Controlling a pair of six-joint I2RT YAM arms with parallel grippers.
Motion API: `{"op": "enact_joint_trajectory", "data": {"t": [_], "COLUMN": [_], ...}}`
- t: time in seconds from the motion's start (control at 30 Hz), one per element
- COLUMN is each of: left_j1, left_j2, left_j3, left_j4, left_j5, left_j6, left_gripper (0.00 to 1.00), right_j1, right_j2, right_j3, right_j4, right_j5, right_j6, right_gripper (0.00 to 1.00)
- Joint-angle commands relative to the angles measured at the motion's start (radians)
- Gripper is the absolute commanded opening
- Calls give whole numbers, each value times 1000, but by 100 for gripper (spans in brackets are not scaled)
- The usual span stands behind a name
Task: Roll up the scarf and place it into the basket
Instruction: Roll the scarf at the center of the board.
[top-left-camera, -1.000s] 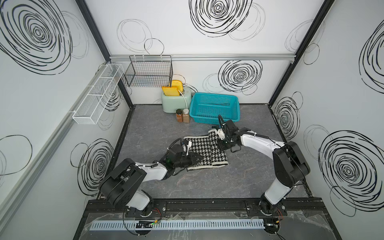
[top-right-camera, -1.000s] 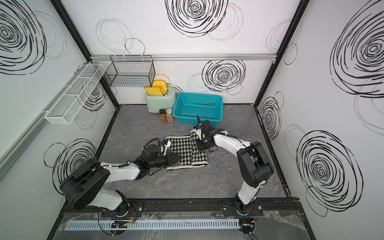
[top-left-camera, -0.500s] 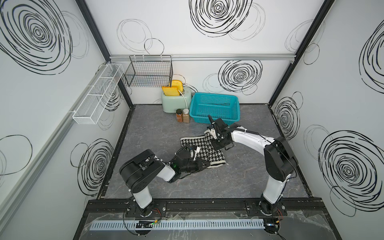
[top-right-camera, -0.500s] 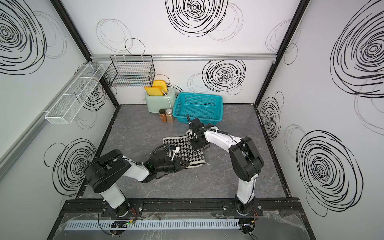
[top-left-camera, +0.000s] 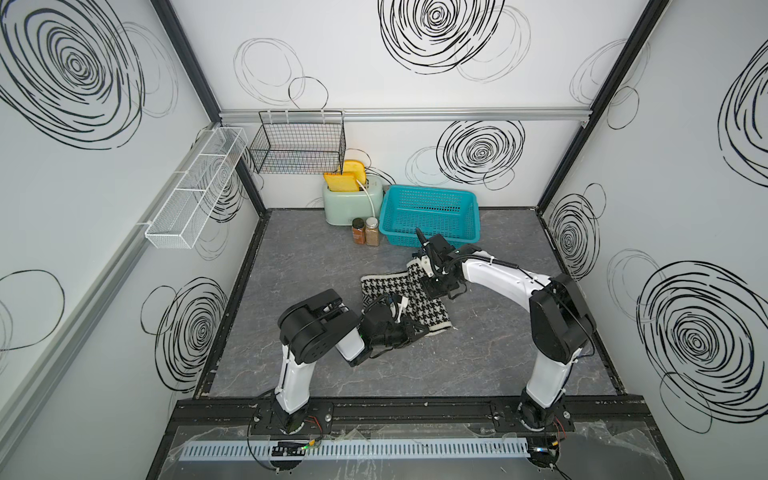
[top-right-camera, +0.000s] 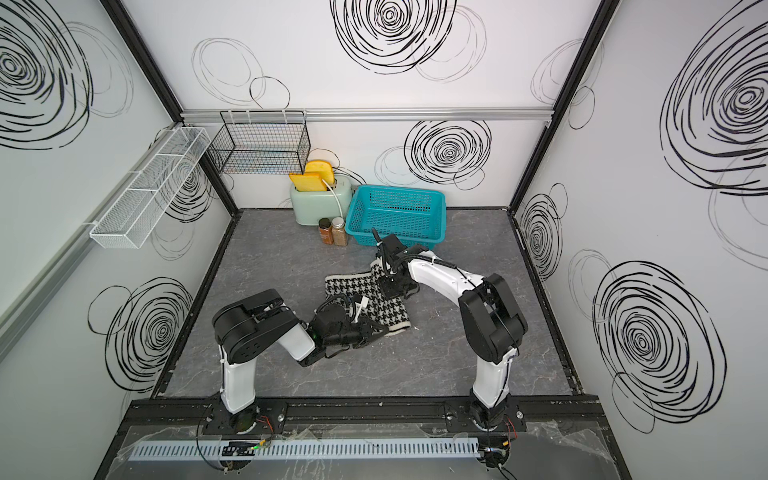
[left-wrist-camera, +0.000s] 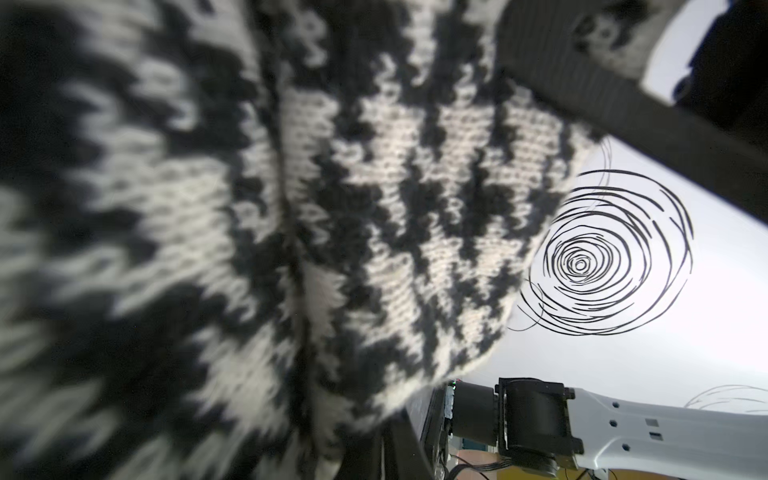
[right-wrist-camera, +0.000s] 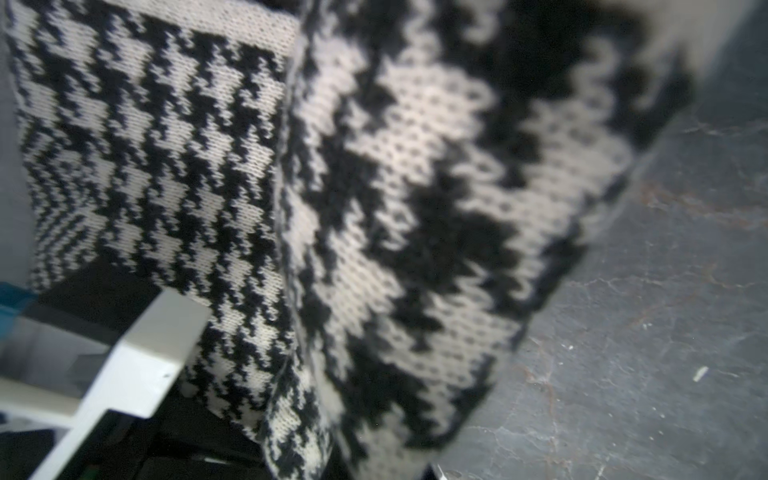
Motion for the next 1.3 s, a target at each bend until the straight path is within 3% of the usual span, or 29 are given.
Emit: {"op": "enact_joint_trajectory", "data": {"t": [0.0,0.2,0.37,0.5,0.67,0.77,1.0,1.27], "left_j1": [-18,-21,8,24,25,39,79,108], "left_j2": [61,84,-53,-223,-358,-363,-302,-310], "left_j3": [24,17,-82,-124,-51,-23,-58,-128], "left_j4": [123,188,156,28,-238,-277,-187,-230], "left_j5": [-17,-18,-14,-2,-16,-32,-19,-42], "left_j6": [-76,-113,-73,15,179,204,163,205], "left_gripper": [9,10,21,27,27,25,22,20], "right_j1": [7,6,-13,-23,-24,-24,-26,12], "right_j2": [-43,-70,-66,-54,-39,-40,-43,55], "right_j3": [21,-20,-52,-62,-80,-77,-9,86], "right_j4": [-46,-5,-2,-26,-36,-49,-117,-181], "right_j5": [-80,-127,-40,94,231,315,496,567], "right_j6": [40,91,36,-42,-108,-151,-245,-269], "right_gripper": [0,0,0,0,0,0,0,0]}}
